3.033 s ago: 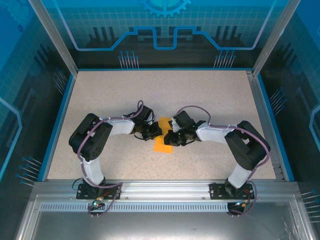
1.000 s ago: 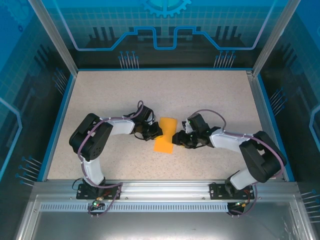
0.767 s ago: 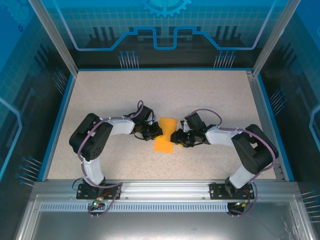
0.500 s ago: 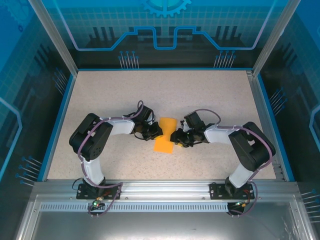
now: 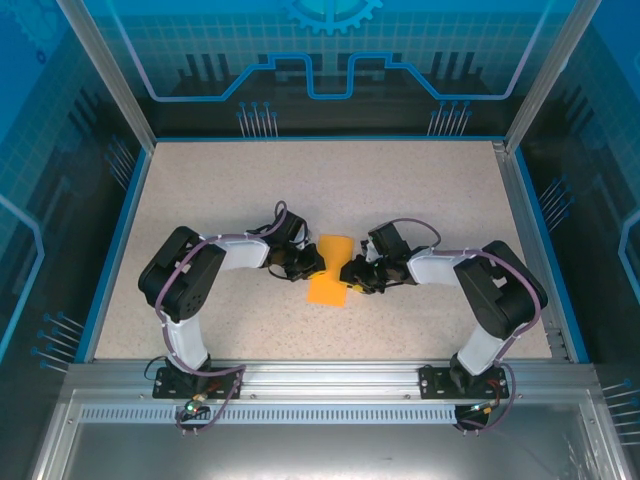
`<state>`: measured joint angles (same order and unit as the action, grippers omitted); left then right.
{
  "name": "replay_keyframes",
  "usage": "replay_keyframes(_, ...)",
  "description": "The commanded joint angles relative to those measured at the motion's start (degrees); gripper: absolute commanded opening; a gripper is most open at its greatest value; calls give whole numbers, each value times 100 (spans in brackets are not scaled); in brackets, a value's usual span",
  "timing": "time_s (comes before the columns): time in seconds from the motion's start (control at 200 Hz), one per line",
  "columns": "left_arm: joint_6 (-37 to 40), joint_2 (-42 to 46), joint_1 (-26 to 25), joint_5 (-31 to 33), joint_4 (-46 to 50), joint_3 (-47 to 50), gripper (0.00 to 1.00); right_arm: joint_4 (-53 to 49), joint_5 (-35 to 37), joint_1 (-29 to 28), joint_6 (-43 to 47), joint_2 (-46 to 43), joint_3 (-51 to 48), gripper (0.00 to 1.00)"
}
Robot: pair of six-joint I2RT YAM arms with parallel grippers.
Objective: Fold a paper plane with a square sheet of paper (pick it up from the middle)
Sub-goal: Turn over the paper at the center of the table.
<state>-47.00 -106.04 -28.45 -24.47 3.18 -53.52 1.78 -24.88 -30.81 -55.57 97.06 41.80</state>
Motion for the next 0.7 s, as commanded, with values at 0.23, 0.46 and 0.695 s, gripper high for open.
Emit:
replay_keyframes(0.23, -28, 124, 43, 48, 230, -95, 11, 964, -78, -4, -29, 149, -160, 32)
replay_keyframes(0.46, -97, 184, 48, 32, 172, -74, 12, 1048, -130, 2, 92, 163, -238, 31)
replay_keyframes(0.695, -169, 432, 45, 56, 78, -3, 14, 1334, -209, -22, 285, 231, -385, 23)
